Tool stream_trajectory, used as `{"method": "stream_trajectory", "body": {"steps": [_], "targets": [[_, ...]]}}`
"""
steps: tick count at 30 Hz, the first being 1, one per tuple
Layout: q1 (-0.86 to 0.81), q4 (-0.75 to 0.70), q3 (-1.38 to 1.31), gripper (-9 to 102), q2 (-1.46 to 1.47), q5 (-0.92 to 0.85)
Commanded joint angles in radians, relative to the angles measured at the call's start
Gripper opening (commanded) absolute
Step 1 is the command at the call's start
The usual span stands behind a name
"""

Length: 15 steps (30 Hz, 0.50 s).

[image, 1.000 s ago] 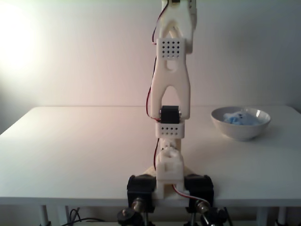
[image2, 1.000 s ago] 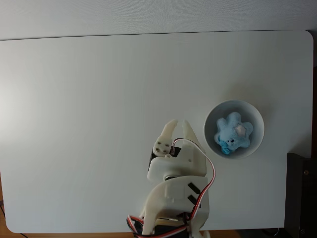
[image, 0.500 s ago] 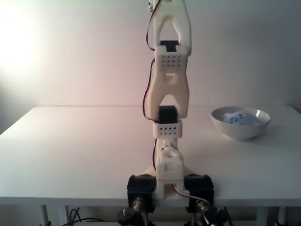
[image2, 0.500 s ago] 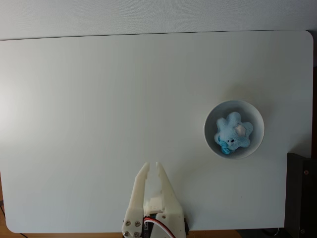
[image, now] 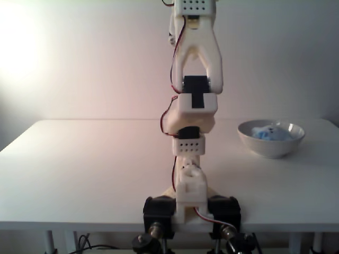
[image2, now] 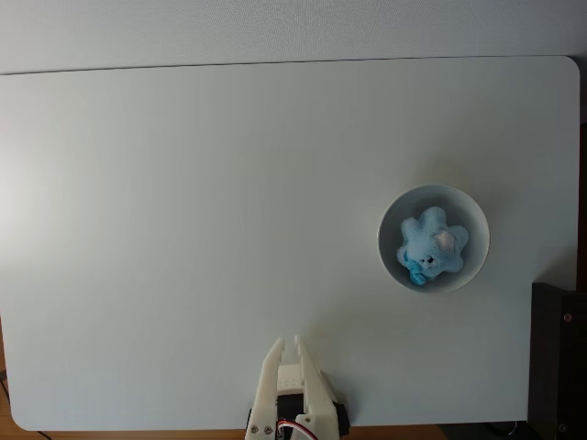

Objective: Grasp a skyblue doll and put it into the bowl.

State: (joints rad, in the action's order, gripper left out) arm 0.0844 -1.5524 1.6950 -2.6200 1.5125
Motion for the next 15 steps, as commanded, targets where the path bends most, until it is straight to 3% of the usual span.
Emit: {"method": "stream_trajectory", "body": {"steps": [1, 8, 15], "targets": [[0.003, 0.153, 0.167, 3, -0.11, -0.002], [-0.006, 0.388, 0.558, 3, -0.314, -0.003], [-0.005, 0.403, 0.839, 3, -0.499, -0.003]]}}
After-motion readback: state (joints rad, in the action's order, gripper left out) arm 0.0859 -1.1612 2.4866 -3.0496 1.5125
